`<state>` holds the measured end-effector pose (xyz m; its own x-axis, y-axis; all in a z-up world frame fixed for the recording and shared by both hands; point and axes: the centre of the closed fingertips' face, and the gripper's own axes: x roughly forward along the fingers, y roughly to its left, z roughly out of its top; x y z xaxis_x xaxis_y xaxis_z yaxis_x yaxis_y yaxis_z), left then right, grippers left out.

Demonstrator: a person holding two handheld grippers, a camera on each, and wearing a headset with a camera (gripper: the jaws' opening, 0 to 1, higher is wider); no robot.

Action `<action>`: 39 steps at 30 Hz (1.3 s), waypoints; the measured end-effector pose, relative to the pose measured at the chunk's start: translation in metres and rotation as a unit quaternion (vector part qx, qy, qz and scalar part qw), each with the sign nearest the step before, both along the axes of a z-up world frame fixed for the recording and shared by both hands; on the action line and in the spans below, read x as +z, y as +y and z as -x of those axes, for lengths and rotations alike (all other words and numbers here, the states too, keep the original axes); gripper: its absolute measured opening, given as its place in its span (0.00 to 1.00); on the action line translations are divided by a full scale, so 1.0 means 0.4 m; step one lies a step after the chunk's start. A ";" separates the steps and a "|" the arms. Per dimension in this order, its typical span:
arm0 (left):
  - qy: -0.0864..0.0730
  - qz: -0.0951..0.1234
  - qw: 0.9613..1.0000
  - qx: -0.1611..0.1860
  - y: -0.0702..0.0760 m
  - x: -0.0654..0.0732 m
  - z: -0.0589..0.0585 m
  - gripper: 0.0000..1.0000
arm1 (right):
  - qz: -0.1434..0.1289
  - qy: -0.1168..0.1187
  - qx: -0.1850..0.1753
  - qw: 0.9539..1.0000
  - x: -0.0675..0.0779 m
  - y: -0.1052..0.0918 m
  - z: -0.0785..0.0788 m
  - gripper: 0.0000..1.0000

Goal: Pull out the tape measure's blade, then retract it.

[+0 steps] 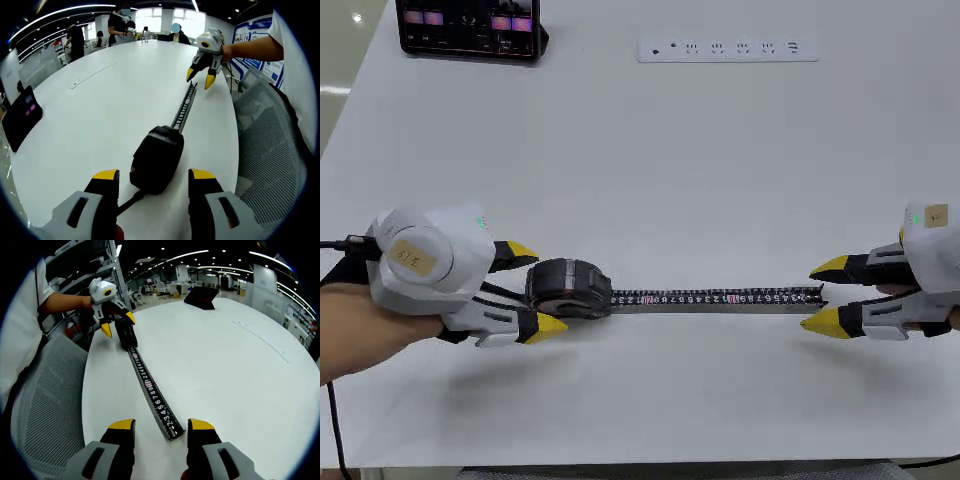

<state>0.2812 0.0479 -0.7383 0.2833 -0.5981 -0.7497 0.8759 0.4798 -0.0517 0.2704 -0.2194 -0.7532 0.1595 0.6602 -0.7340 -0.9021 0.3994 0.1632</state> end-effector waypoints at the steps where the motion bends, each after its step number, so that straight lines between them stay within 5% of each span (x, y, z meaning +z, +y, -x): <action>1: -0.002 0.002 1.000 0.006 0.002 0.001 -0.001 0.53 | -0.005 0.001 -0.006 1.000 0.003 0.003 0.004 0.41; 9: -0.016 0.037 0.998 0.054 0.027 0.011 0.007 0.60 | -0.018 -0.015 -0.041 0.999 0.028 0.016 0.023 0.55; 14: -0.009 0.052 0.995 0.080 0.038 0.010 0.025 0.70 | -0.018 -0.027 -0.055 0.998 0.038 0.019 0.028 0.61; 34: -0.040 0.068 0.987 0.141 0.061 0.038 0.058 0.83 | -0.018 -0.046 -0.096 0.994 0.056 0.002 0.043 0.77; 39: -0.037 0.070 0.985 0.153 0.071 0.033 0.075 0.85 | -0.026 -0.044 -0.108 0.993 0.063 -0.011 0.050 0.80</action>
